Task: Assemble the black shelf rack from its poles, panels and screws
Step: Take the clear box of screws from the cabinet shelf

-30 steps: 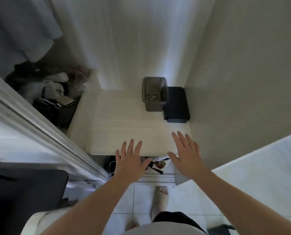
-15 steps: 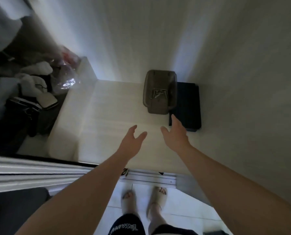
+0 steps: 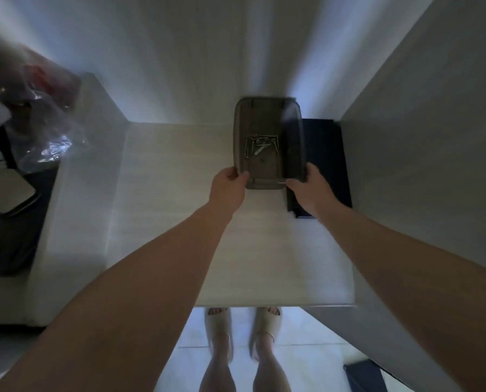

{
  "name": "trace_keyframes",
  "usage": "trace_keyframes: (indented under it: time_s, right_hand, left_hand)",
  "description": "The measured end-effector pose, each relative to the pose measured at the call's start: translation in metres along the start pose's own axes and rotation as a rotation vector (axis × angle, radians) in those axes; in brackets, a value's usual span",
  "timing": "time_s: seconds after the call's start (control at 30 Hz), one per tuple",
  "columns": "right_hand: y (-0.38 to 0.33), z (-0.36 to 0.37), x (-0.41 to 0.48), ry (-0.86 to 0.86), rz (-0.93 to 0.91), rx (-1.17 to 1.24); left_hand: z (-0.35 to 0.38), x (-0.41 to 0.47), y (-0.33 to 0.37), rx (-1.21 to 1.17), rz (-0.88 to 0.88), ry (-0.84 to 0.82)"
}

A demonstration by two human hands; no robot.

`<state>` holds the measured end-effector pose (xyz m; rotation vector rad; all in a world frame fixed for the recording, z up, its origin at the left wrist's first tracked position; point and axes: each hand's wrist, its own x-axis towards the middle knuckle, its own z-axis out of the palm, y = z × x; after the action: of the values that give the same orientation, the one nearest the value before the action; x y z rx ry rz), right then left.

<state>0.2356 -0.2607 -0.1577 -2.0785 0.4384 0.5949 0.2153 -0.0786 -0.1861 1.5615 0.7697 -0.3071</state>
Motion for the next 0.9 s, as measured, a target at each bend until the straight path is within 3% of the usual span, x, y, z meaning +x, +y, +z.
trace_keyframes:
  time_s: [0.33,0.6,0.9]
  right_hand:
    - [-0.002,0.009,-0.056,0.036,-0.038,0.192]
    - [0.030,0.013,-0.136,0.015,-0.026,0.228]
    - [0.068,-0.024,-0.192,0.031,-0.204,0.130]
  left_hand:
    - [-0.026,-0.029,0.015,-0.166,-0.098,0.035]
    - [-0.086,-0.099,-0.011,-0.050,-0.115,0.017]
    - [-0.127,-0.199,-0.048,0.149,-0.129,-0.079]
